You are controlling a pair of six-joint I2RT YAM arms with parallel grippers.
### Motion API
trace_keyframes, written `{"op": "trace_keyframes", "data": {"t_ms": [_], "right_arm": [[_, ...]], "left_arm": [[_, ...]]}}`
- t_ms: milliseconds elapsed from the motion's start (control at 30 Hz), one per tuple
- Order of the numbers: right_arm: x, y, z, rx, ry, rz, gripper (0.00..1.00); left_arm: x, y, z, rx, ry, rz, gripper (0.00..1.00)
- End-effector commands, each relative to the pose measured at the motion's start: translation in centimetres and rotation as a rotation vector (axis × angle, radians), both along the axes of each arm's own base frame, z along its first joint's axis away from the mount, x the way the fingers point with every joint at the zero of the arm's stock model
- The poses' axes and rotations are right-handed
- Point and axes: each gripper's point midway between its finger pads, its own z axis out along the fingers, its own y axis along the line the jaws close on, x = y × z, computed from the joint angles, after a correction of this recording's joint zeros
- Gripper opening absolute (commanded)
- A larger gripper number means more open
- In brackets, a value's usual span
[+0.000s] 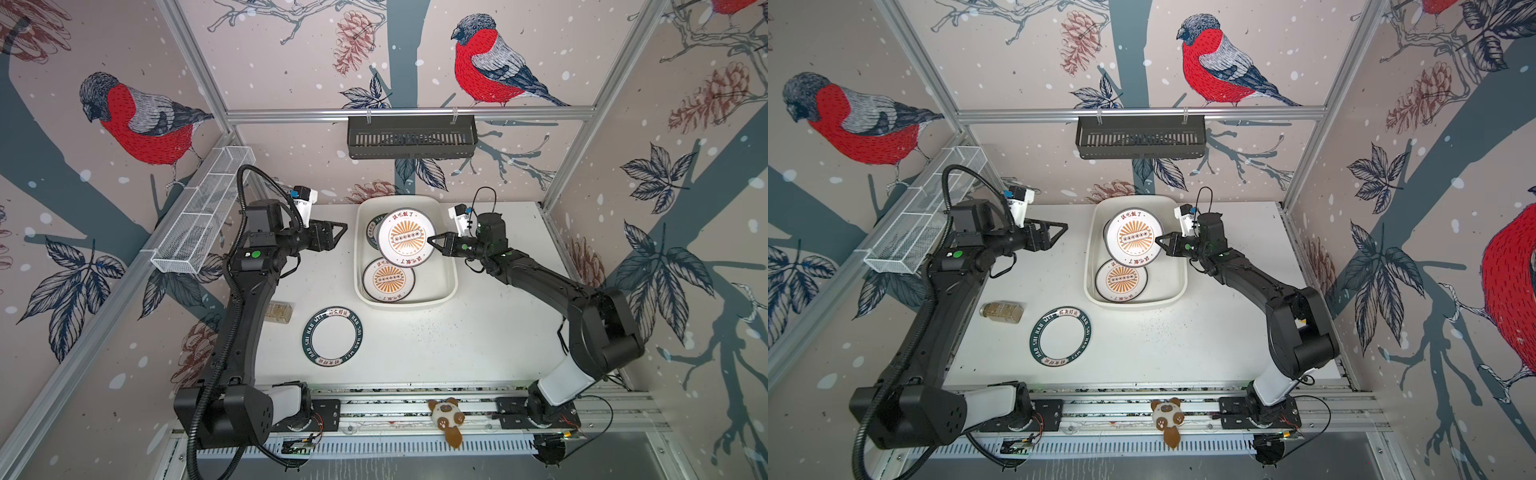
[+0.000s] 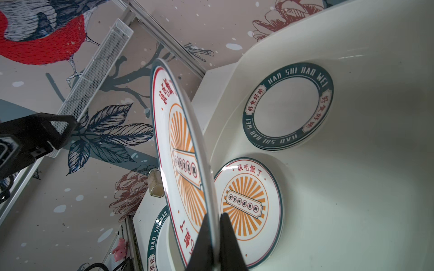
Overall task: Place the plates into the plastic bin on the countertop
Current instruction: Place the plate in the plastic bin.
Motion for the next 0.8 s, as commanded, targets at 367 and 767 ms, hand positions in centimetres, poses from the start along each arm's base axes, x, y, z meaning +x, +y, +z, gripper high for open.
{"op": "trace_keyframes", "data": {"t_ms": [367, 767], "right_arm": [[2.2, 1.4, -5.8, -0.144, 0.137, 0.025, 0.02], [1.8, 3.2, -9.8, -0.23, 0.299, 0.072, 0.02]], "left_arm": [[0.0, -0.8, 0.3, -0.022, -0.023, -0.06, 0.82], [0.0, -1.2, 0.1, -0.038, -0.009, -0.091, 0.82]]}}
